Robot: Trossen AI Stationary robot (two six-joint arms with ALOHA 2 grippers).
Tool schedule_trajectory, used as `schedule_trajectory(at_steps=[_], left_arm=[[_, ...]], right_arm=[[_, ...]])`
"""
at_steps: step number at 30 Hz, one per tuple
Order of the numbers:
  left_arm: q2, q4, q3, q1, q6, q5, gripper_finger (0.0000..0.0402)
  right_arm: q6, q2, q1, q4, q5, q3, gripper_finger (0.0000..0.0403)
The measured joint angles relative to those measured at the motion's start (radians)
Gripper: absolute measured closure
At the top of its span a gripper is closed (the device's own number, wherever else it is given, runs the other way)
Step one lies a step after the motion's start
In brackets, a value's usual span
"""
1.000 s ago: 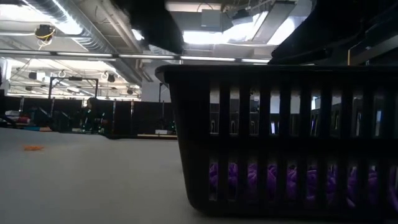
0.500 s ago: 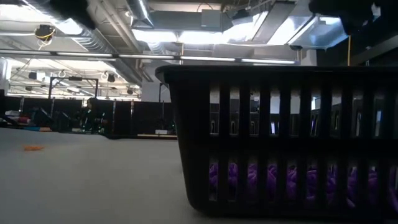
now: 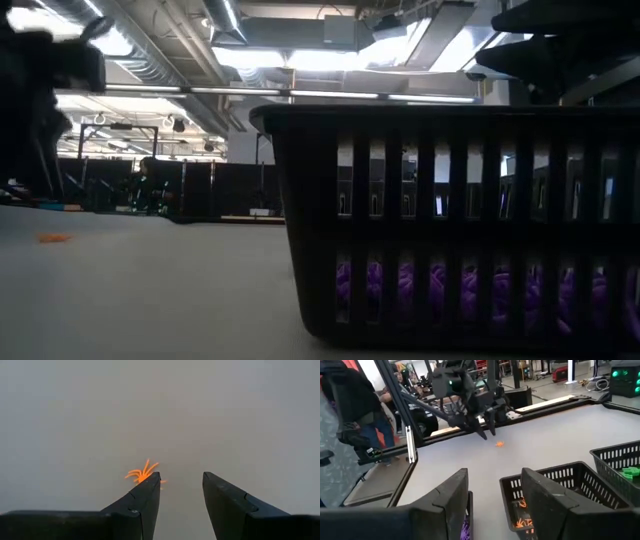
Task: Sort Halloween decoration
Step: Put the orange spider toy into the middle black bin
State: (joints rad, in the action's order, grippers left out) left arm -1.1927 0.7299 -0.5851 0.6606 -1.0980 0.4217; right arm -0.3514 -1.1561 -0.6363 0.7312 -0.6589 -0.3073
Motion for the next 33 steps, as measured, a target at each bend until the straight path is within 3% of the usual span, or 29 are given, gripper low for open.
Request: schedule_trajectory(at_steps=[9, 18, 22, 27, 33], left_arm=[[-0.023, -0.075, 0.119, -0.053, -0.061, -0.014, 0.0260], [-0.135, -0.127, 0.122, -0.110, -0.055, -0.053, 0.0264], [-0.136, -0.121, 0.106, -0.111, -0.020, -0.043, 0.0300], [-0.134, -0.111, 0.061, -0.115, 0.074, -0.025, 0.0385], [-0.132, -0.110, -0.002, -0.130, 0.141, 0.024, 0.0401]], right_arm=[[-0.010, 0.000, 0.016, 0.000, 0.032, 0.000, 0.0221], [-0.014, 0.000, 0.015, -0.006, 0.038, 0.000, 0.0221], [-0.016, -0.001, 0.015, -0.010, 0.041, 0.000, 0.0221], [-0.018, -0.001, 0.015, -0.016, 0.041, 0.000, 0.0221], [-0.018, -0.001, 0.015, -0.016, 0.040, 0.000, 0.0221]])
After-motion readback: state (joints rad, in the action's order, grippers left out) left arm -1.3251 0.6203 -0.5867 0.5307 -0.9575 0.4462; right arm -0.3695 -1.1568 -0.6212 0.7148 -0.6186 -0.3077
